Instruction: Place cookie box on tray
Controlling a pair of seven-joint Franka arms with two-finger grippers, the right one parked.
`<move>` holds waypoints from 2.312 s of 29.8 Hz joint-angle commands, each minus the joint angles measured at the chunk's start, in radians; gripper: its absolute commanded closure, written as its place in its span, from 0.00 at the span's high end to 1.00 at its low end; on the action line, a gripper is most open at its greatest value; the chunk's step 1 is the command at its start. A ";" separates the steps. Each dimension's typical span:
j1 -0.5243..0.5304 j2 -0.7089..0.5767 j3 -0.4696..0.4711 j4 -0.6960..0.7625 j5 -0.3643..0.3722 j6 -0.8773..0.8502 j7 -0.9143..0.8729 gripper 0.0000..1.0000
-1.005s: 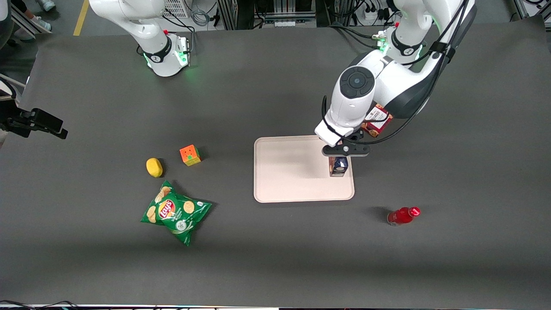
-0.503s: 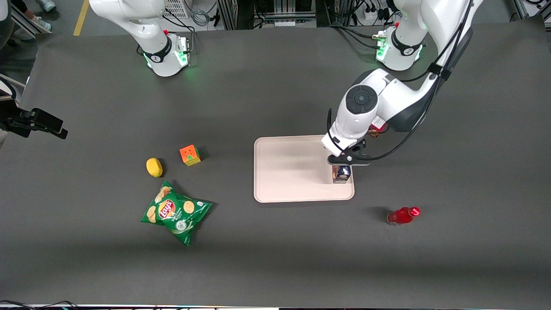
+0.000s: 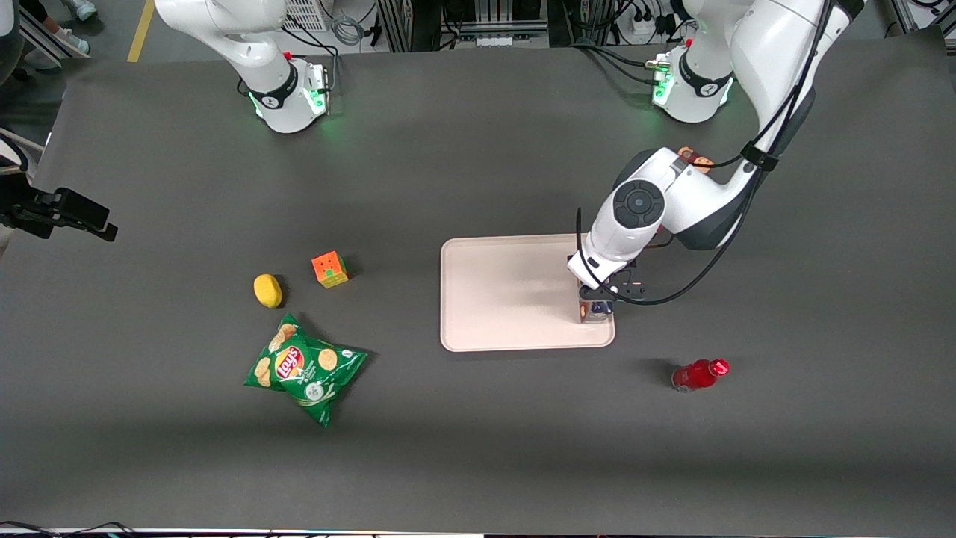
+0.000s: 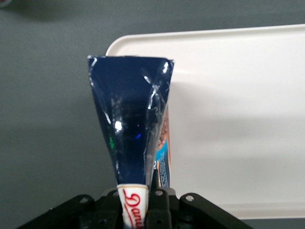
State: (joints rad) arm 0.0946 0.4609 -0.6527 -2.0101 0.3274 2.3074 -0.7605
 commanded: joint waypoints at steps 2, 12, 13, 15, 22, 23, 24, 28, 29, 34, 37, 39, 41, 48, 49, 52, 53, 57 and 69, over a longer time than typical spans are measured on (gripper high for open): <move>0.001 0.005 -0.001 0.005 0.019 0.007 -0.028 0.03; 0.001 0.024 0.002 0.021 0.041 0.004 -0.020 0.57; 0.001 0.025 0.002 0.022 0.041 0.006 -0.020 0.60; 0.001 0.025 0.002 0.025 0.041 0.006 -0.020 0.74; 0.002 0.031 0.002 0.028 0.041 0.006 -0.016 1.00; 0.002 0.031 0.002 0.028 0.041 0.006 -0.014 1.00; 0.002 0.033 0.002 0.028 0.041 0.006 -0.014 1.00; 0.002 0.033 0.002 0.028 0.041 0.006 -0.014 1.00; 0.002 0.033 0.002 0.028 0.041 0.006 -0.014 1.00; 0.002 0.027 0.001 0.042 0.041 -0.006 -0.013 1.00; 0.004 0.019 -0.001 0.089 0.039 -0.042 -0.014 1.00; 0.004 0.007 -0.005 0.131 0.039 -0.120 0.004 1.00; 0.004 -0.005 -0.008 0.195 0.027 -0.218 0.076 1.00; 0.016 -0.068 0.004 0.428 -0.115 -0.528 0.325 1.00; 0.023 -0.076 0.008 0.459 -0.131 -0.571 0.358 1.00; 0.033 -0.110 0.045 0.528 -0.142 -0.658 0.458 1.00; 0.034 -0.123 0.063 0.546 -0.142 -0.678 0.492 1.00; 0.034 -0.191 0.165 0.567 -0.145 -0.712 0.616 1.00; 0.024 -0.295 0.462 0.534 -0.264 -0.681 0.808 1.00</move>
State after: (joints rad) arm 0.1366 0.2084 -0.2518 -1.4396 0.1080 1.6143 0.0017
